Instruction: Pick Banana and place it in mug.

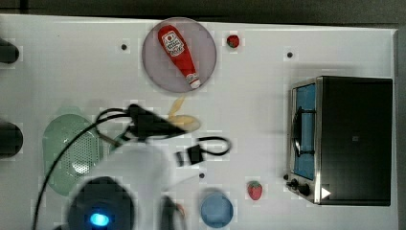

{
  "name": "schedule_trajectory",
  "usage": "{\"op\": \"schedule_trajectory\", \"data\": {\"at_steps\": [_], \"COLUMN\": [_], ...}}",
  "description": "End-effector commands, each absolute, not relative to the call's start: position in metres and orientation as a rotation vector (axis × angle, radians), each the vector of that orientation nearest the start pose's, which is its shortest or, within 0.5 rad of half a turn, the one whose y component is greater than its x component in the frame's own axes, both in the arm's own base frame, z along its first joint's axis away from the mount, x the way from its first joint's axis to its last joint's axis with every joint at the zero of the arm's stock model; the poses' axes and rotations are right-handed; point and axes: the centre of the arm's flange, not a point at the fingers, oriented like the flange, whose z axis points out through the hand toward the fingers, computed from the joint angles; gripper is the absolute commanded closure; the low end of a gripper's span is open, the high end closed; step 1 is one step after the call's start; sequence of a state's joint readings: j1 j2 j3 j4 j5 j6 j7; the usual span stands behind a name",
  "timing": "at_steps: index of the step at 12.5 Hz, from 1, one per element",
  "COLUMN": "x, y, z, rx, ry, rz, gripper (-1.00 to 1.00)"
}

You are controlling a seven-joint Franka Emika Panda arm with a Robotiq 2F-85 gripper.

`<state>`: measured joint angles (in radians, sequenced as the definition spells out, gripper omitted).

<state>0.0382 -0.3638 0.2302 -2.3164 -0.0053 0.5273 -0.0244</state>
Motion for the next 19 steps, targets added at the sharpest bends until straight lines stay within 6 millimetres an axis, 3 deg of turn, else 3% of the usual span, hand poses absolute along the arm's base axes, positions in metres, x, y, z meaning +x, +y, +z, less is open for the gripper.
{"op": "schedule_trajectory", "data": {"at_steps": [1,4,6,10,12,14,18,19], "x": [0.425,0.424,0.432,0.444,0.446,0.445,0.448,0.449], "y": [0.186,0.22,0.235,0.243,0.238,0.233,0.232,0.23], "z": [0.437,0.397,0.365,0.299,0.28,0.272,0.275,0.275], "rx": [-3.003,-2.956,-2.923,-2.881,-2.882,-2.885,-2.87,-2.868], "ry": [1.108,1.229,1.198,1.179,1.197,1.211,1.212,1.216], "rz": [-0.097,-0.018,0.006,0.079,0.114,0.13,0.107,0.104], "gripper": [0.43,0.43,0.43,0.43,0.36,-0.07,-0.97,-1.0]}}
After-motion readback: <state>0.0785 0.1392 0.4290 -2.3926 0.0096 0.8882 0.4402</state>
